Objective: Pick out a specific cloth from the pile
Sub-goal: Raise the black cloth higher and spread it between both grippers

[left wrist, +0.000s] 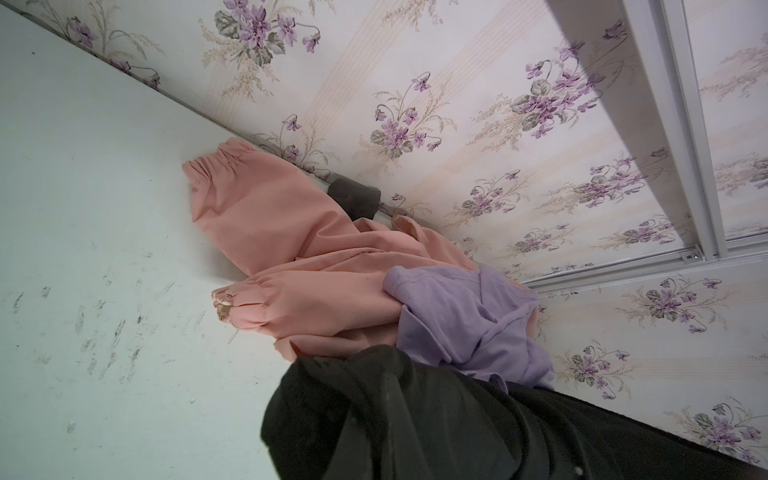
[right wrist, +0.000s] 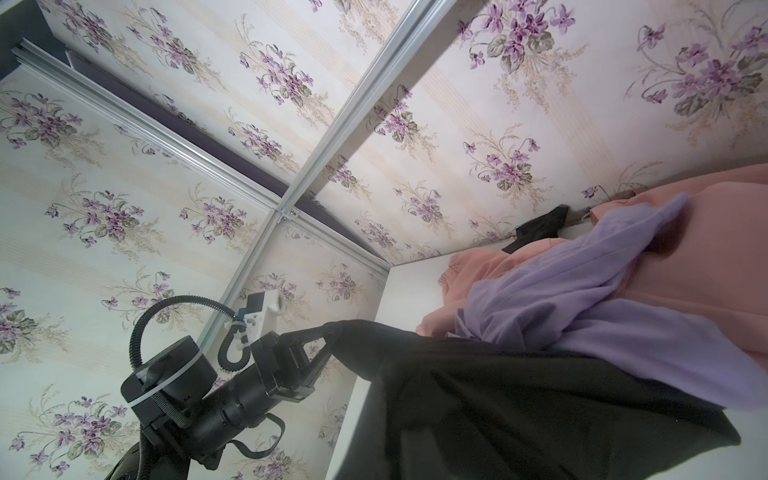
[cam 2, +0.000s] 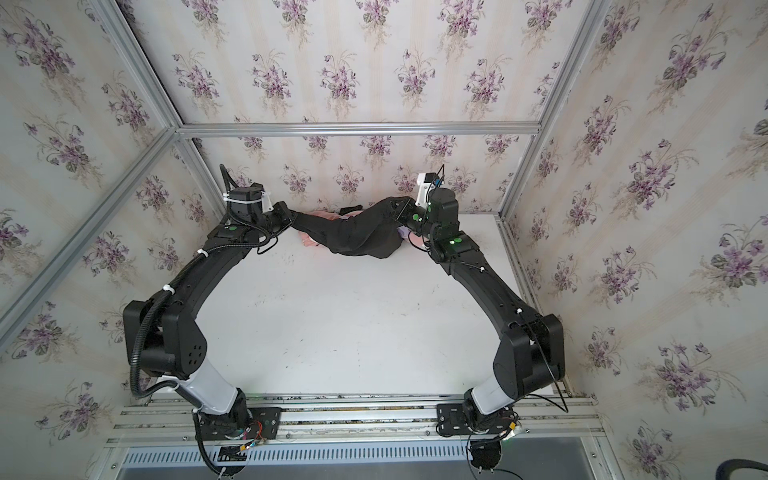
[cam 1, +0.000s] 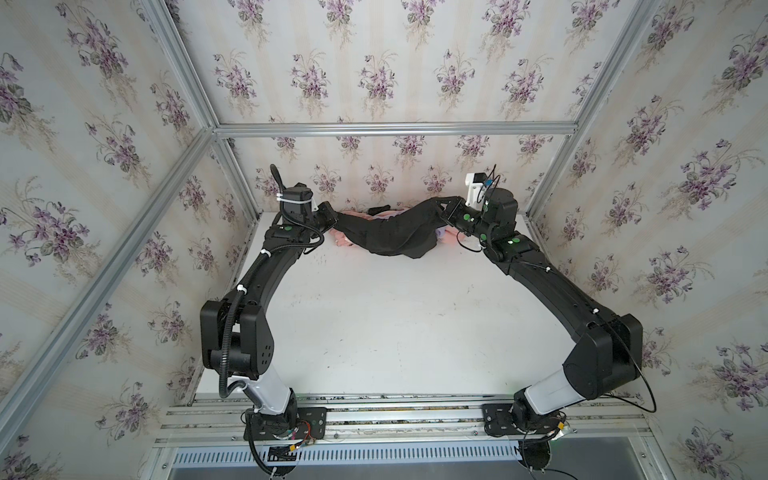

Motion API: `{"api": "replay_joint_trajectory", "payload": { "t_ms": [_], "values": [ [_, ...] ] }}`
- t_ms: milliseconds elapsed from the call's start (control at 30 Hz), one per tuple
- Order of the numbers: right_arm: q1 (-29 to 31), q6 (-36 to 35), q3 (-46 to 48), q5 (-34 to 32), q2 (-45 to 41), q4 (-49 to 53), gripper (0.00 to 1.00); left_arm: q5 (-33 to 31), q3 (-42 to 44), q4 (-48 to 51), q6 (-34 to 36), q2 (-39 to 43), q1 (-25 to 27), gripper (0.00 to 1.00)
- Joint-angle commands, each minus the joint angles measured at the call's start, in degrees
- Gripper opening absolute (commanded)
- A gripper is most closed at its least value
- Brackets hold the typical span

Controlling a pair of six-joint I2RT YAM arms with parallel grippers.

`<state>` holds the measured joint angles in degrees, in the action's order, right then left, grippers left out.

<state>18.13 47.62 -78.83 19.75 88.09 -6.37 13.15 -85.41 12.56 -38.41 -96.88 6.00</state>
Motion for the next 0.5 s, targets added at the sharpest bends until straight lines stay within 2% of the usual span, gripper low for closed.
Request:
{"api": "replay_joint_trajectory", "payload": {
  "t_ms": [0, 467],
  "values": [
    [-0.03, -1.71, -2.10, -0.89, -1.34, -4.18, 0.03, -0.58, -0.81, -0.61, -0.04, 0.71, 0.06, 0.02],
    [-0.07, -2.02, -2.82, -2.03, -3.45, -4.39, 0.03, -0.39, -0.82, -1.13, -0.75, 1.87, -0.02, 0.02]
  ]
}}
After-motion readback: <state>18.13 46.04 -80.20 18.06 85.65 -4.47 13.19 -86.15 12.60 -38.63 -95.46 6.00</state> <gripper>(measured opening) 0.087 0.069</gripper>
